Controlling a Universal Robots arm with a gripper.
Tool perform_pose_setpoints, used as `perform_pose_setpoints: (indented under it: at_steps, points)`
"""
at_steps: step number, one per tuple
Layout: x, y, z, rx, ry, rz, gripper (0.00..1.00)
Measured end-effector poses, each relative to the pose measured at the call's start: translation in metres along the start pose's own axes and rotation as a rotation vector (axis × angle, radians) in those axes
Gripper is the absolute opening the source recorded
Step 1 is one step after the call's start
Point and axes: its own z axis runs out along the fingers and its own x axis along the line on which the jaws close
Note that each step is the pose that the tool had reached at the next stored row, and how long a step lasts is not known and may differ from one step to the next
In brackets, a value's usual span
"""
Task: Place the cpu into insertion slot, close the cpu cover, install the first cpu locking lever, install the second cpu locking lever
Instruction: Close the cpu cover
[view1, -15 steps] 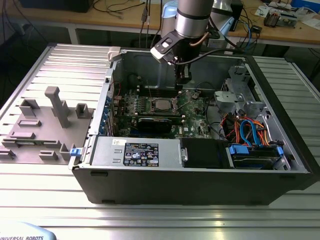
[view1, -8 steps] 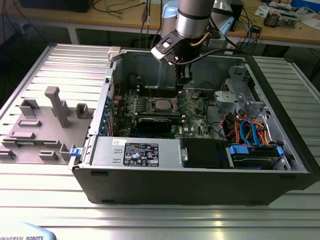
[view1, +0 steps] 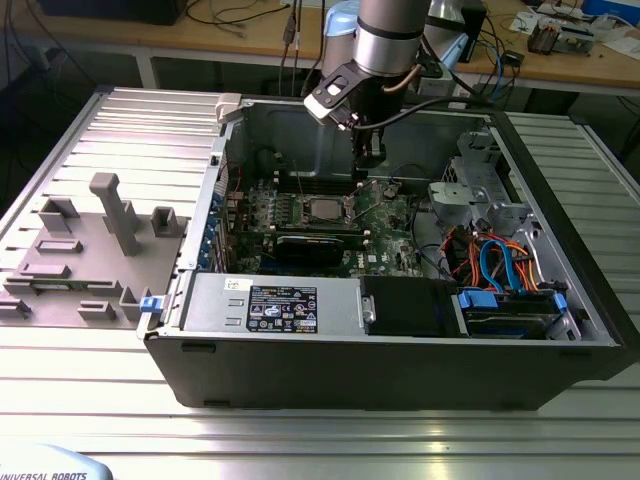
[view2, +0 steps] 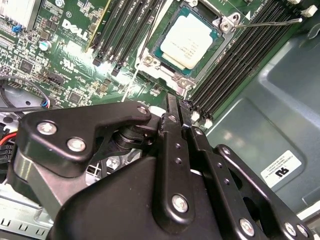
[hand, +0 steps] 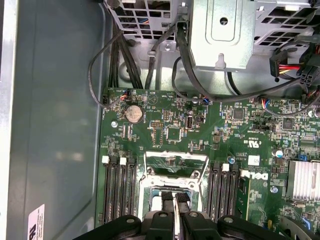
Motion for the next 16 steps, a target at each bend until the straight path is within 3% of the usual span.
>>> perform_pose_setpoints:
  at_steps: [6, 16]
  points:
    - [-0.0001, 0.0020, 0.0000, 0.0000, 0.0000, 0.000, 0.16]
    - [-0.0008, 0.0128, -0.0002, 0.0000, 0.0000, 0.000, 0.16]
